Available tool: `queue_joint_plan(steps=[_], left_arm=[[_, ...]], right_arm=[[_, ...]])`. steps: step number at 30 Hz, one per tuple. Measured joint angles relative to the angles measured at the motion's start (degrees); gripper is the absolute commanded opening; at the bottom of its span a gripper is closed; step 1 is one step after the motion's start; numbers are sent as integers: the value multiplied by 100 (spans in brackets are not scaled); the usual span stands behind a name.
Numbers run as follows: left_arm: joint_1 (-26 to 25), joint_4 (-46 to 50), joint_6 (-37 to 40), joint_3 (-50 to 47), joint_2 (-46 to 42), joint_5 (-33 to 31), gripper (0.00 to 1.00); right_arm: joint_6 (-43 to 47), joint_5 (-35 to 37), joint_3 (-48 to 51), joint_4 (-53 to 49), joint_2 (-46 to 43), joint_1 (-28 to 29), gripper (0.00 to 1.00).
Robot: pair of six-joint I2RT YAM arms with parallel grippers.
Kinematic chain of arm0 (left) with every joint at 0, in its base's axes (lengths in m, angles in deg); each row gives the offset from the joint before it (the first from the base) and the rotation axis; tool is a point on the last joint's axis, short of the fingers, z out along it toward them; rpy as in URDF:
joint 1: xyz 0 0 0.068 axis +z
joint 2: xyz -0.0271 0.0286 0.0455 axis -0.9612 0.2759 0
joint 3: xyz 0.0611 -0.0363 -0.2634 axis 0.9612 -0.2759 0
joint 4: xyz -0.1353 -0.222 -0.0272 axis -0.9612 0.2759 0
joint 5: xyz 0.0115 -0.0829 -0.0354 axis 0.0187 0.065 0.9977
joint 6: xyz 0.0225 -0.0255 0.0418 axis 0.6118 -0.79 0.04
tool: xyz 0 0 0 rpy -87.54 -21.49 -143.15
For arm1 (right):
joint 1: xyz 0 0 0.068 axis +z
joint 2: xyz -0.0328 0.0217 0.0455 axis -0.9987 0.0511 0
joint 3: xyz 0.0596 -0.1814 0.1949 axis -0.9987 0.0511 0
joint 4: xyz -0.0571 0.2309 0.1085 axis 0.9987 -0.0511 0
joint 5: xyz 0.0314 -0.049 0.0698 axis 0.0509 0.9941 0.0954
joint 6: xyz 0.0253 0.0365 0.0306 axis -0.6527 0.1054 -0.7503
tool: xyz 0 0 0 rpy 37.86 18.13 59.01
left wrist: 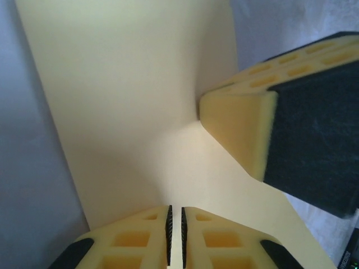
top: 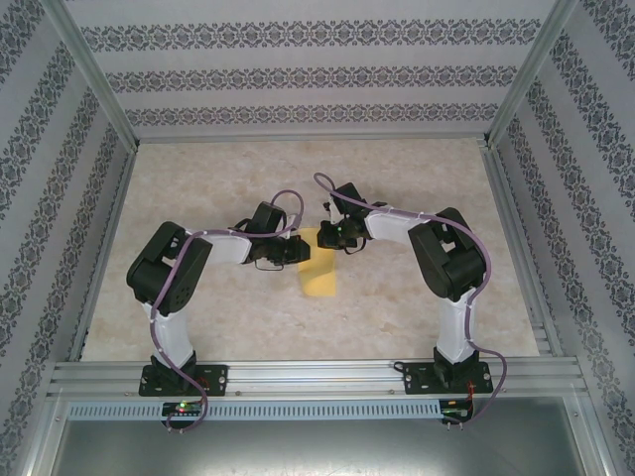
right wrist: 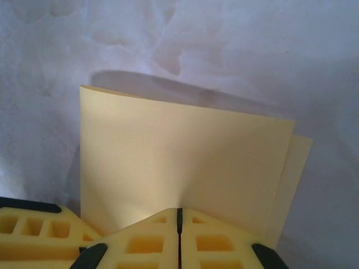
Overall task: Fold a paper plane with a square sheet of paper (fold left side to right side)
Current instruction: Hold the square sheet of paper at the center of the table, then first fold the square sheet of paper in half at the center of the table.
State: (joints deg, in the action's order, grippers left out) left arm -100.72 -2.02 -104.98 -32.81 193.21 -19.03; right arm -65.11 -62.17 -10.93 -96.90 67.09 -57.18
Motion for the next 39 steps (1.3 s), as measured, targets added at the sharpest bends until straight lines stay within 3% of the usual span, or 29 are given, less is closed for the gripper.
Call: queue_joint_plan(steps=[8,21,39], left_arm=[[-63,-59,-7,-400,-717,131,17],[-308,-151,-9,-546,-389,131,13],[-699,-293,210,-994,-614,4,9]], right_arm=[[0,63,0,-9,0,33,6],[0,153,-35,-61,0,74,6],[0,144,-127,-304,20,140,6]])
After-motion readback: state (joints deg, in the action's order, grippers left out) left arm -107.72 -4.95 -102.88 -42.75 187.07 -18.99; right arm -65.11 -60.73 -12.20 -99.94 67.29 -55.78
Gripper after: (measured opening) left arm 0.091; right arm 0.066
